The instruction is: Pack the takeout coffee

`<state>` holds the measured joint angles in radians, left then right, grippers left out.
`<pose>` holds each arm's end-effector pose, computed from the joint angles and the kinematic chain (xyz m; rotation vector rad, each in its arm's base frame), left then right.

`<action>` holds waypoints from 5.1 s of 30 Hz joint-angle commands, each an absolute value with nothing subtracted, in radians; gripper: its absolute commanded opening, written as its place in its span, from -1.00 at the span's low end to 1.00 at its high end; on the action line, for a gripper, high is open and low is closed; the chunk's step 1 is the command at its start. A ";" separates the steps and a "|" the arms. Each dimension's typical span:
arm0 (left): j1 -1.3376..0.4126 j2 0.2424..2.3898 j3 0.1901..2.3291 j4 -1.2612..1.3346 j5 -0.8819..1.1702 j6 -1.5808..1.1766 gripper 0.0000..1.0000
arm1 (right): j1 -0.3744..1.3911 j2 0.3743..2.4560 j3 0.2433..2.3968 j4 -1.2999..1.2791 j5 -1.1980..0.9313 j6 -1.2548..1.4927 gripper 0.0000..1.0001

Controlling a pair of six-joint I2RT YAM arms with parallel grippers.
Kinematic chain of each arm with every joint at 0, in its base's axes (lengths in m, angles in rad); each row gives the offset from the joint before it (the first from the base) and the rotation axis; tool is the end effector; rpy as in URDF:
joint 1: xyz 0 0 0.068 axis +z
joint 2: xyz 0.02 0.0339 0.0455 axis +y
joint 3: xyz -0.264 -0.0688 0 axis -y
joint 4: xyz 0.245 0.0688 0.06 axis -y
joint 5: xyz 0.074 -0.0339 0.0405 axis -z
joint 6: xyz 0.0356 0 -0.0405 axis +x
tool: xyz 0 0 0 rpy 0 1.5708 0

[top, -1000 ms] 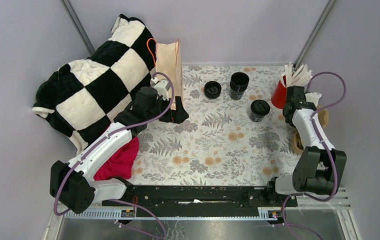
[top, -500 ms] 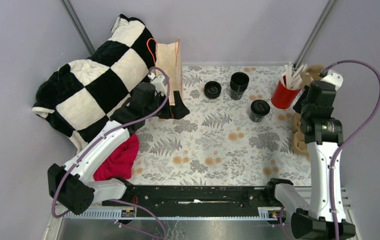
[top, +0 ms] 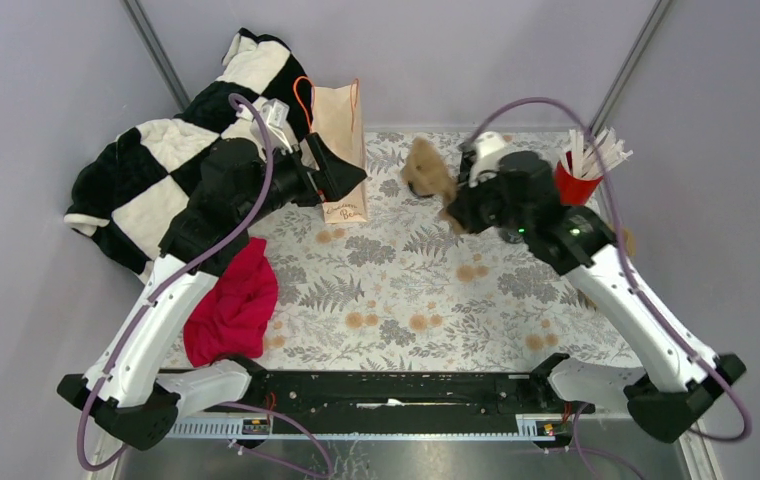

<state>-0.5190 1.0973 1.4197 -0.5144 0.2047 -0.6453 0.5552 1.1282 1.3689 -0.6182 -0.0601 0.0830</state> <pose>0.1873 -0.1153 0.4622 0.0400 1.8747 -1.0071 0.1964 0.1243 0.4284 -0.5019 1.9134 0.4779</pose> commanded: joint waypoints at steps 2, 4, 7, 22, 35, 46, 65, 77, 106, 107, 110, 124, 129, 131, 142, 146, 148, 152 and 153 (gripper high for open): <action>-0.515 1.113 1.472 -0.614 0.151 -0.632 0.87 | 0.783 1.223 1.373 -0.531 0.078 0.040 -1.00; -0.515 1.150 1.491 -0.664 0.149 -0.612 0.80 | 0.841 1.263 1.378 -0.515 0.124 0.038 -1.00; -0.515 1.198 1.509 -0.727 0.123 -0.589 0.57 | 0.904 1.313 1.382 -0.494 0.168 0.032 -1.00; -0.517 1.298 1.474 -0.780 0.038 -0.503 -0.11 | 1.027 1.439 1.435 -0.494 0.292 0.011 -1.00; -0.517 1.258 1.408 -0.728 -0.016 -0.500 -1.00 | 1.066 1.462 1.468 -0.544 0.346 0.070 -0.68; -0.514 0.947 1.085 -0.381 -0.126 -0.570 -1.00 | 0.695 1.097 1.137 -0.336 -0.105 0.546 0.99; -0.515 0.830 1.005 -0.292 -0.131 -0.619 -1.00 | 0.374 1.247 0.703 0.905 -0.732 1.357 0.03; -0.514 0.836 1.005 -0.278 -0.110 -0.624 -1.00 | 0.374 1.305 0.678 1.021 -0.739 1.430 -0.30; -0.238 1.429 1.686 -0.607 -0.112 -0.477 0.98 | 0.345 0.821 0.980 -0.375 -0.230 0.348 -1.00; -0.238 1.456 1.705 -0.574 -0.103 -0.456 0.97 | 0.346 0.806 0.982 -0.378 -0.240 0.345 -1.00; -0.238 1.509 1.716 -0.438 -0.113 -0.401 0.98 | 0.346 0.766 0.974 -0.378 -0.267 0.346 -1.00; -0.213 1.806 1.974 -0.368 -0.150 -0.358 -0.03 | 0.346 0.720 1.044 -0.435 -0.280 0.316 -1.00; -0.213 1.796 2.010 -0.400 -0.071 -0.349 -0.63 | 0.344 0.713 1.081 -0.472 -0.239 0.293 -1.00; -0.213 1.765 2.012 -0.419 0.009 -0.346 -0.87 | 0.346 0.716 1.106 -0.501 -0.216 0.272 -1.00; -0.214 1.418 1.755 -0.430 0.372 -0.295 -1.00 | 0.344 0.773 1.359 -0.661 -0.083 0.124 -1.00; -0.250 1.275 1.599 -0.395 0.491 -0.251 -1.00 | 0.347 0.789 1.452 -0.701 -0.125 0.088 -1.00; -0.311 1.194 1.499 -0.361 0.473 -0.216 -1.00 | 0.346 0.801 1.511 -0.723 -0.164 0.069 -1.00; -0.407 1.076 1.357 -0.325 0.514 -0.193 -1.00 | 0.346 0.821 1.653 -0.781 -0.199 0.051 -1.00; -0.416 1.058 1.326 -0.316 0.544 -0.201 -1.00 | 0.345 0.830 1.686 -0.797 -0.213 0.051 -1.00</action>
<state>-0.3733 1.1233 1.4166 -0.4030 0.4355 -0.2371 0.3485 0.8104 1.5558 -0.7486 -0.1543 0.0933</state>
